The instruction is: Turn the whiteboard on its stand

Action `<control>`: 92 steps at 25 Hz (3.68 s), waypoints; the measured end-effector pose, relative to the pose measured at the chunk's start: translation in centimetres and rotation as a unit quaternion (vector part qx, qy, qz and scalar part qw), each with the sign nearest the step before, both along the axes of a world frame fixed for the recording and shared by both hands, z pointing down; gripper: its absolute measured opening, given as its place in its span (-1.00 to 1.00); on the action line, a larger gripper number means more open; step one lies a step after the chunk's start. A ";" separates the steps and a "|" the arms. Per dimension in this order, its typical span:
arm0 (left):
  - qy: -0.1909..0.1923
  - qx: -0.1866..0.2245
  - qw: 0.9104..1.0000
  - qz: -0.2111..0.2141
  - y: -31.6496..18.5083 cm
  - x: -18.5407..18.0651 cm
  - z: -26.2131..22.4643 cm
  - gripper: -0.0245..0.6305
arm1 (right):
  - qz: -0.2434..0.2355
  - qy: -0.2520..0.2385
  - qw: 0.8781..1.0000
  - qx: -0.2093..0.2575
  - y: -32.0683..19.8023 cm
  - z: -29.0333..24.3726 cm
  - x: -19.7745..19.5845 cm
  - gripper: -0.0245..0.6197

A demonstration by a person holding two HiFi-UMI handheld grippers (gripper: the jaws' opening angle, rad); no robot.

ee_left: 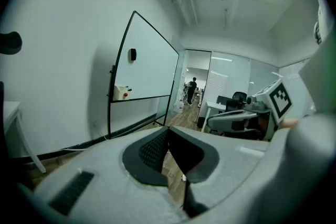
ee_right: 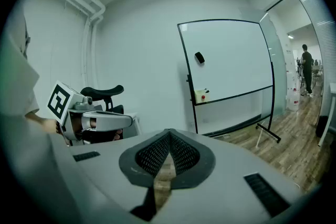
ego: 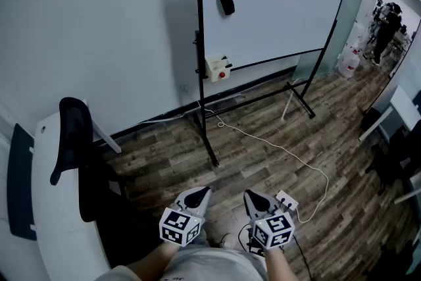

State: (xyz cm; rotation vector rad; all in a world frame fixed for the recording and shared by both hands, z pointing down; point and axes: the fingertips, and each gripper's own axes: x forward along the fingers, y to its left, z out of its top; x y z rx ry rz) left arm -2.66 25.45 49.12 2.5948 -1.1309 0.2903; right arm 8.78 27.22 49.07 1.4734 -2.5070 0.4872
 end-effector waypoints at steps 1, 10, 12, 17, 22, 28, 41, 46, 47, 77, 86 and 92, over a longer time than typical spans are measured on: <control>0.001 0.001 1.000 0.001 0.0 -0.1 -0.1 -0.89 | 0.001 0.001 1.000 0.002 0.0 0.0 -0.1 -0.90; -0.001 0.015 1.000 0.010 -1.2 -1.9 -0.8 -0.89 | 0.009 0.003 1.000 0.009 -0.8 -0.4 -2.0 -0.90; 0.001 0.016 1.000 0.012 -1.4 -2.6 -0.9 -0.89 | 0.020 -0.004 1.000 0.010 -1.2 -0.5 -2.3 -0.90; 0.002 0.016 1.000 0.026 -1.9 -4.3 -0.8 -0.89 | 0.037 -0.003 0.999 0.010 -2.0 -0.4 -3.8 -0.90; 0.006 0.013 0.999 0.034 -2.9 -6.5 -0.2 -0.89 | 0.046 0.000 0.999 0.012 -2.6 0.0 -5.7 -0.90; 0.008 0.009 0.999 0.045 -4.8 -6.7 0.5 -0.89 | 0.059 -0.010 0.998 -0.001 -4.1 1.2 -6.0 -0.90; 0.004 0.000 1.000 0.010 -16.5 -4.0 1.9 -0.89 | 0.034 -0.015 0.999 0.007 -16.5 1.8 -3.0 -0.90; 0.019 0.008 1.000 -0.009 -22.2 -0.5 0.1 -0.89 | 0.008 -0.005 1.000 0.029 -22.9 -0.3 0.2 -0.90; 0.025 0.010 1.000 -0.016 -23.4 0.1 -0.3 -0.89 | 0.004 -0.004 0.999 0.033 -24.1 -0.7 0.9 -0.90; 0.006 0.016 1.000 -0.017 -38.5 5.9 -0.8 -0.89 | 0.008 -0.004 1.000 0.029 -38.4 -1.3 7.9 -0.90; -0.004 0.032 0.999 -0.042 -43.4 2.9 -1.7 -0.89 | -0.006 0.006 0.999 0.040 -42.0 -2.0 6.0 -0.90; -0.013 0.039 0.998 -0.052 -47.4 1.4 -2.5 -0.89 | -0.015 0.003 0.999 0.042 -44.6 -2.2 4.8 -0.90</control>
